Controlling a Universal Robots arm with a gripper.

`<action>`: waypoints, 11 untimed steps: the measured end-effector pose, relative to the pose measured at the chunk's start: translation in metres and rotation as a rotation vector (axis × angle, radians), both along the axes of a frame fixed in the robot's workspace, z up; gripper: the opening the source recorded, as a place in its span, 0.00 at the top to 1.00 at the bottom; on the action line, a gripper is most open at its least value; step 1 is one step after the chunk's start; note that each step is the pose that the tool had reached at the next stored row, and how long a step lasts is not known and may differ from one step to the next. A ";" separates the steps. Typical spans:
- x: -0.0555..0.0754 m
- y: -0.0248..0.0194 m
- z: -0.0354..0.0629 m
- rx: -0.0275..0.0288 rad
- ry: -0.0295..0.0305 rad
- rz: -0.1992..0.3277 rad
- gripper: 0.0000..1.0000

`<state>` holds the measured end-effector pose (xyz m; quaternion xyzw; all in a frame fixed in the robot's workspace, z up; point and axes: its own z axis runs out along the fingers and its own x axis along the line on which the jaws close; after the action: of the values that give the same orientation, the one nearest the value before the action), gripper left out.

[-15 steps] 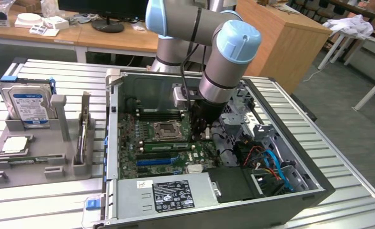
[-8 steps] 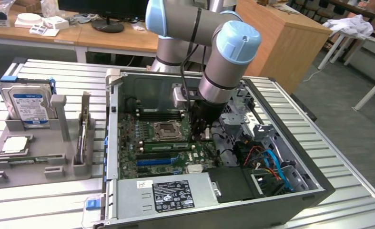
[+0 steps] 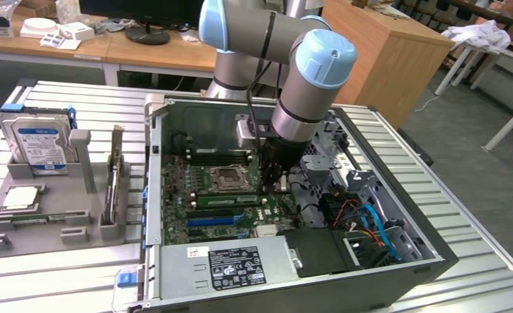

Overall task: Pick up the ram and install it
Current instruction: 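Press down the ram until it locks into place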

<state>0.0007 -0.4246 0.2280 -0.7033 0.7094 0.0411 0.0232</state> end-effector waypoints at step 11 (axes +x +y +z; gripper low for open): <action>0.000 0.0000 -0.0011 0.0002 -0.0001 0.000 0.89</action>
<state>0.0007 -0.4246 0.2269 -0.7033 0.7093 0.0412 0.0232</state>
